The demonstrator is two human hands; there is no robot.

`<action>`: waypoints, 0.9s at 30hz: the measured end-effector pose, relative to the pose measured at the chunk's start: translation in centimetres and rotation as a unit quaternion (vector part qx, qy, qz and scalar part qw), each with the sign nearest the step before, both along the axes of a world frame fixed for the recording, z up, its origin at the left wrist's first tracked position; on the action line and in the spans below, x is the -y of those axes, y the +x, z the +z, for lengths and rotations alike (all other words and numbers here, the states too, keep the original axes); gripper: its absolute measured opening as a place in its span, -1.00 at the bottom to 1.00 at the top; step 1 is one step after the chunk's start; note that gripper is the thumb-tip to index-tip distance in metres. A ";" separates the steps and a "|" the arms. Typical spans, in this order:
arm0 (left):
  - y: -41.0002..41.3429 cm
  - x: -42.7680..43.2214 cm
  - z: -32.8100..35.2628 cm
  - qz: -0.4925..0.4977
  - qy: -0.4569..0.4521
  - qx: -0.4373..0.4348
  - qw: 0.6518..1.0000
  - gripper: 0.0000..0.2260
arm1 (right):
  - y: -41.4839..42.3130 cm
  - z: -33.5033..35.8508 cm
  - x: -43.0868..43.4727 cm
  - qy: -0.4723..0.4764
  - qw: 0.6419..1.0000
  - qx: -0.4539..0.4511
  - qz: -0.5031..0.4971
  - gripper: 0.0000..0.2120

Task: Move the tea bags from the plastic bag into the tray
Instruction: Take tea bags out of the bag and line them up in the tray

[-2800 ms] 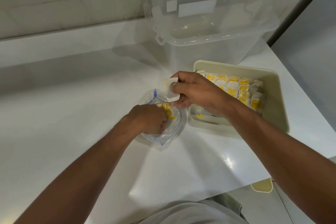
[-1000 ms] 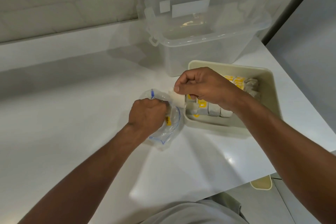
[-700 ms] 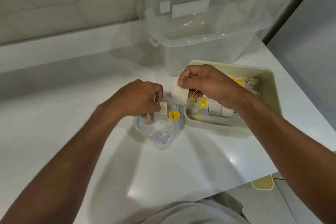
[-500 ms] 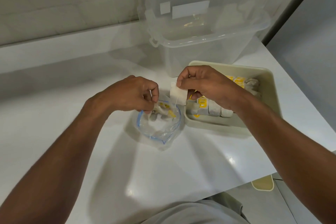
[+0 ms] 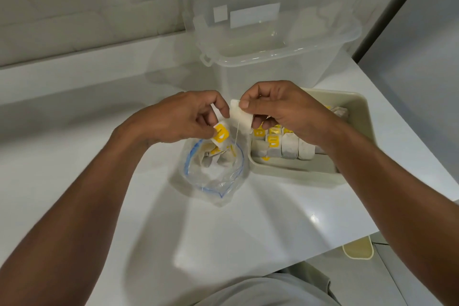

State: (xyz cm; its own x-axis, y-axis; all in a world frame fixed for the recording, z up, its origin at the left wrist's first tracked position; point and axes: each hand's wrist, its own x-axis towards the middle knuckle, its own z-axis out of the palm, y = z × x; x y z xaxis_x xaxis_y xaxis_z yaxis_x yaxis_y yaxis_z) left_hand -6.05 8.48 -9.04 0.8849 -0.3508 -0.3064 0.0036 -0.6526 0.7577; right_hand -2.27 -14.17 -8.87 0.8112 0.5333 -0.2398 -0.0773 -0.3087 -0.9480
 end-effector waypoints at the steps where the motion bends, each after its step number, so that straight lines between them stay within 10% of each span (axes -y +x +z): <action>1: 0.1 0.2 0.1 0.003 0.001 0.005 1.000 -0.71 | 0.1 0.1 0.1 0.006 1.000 -0.002 0.002 -0.95; 27: 5.1 8.8 1.8 0.008 -0.185 0.025 0.982 -0.81 | 1.7 3.6 9.8 0.049 0.996 0.022 -0.070 -0.91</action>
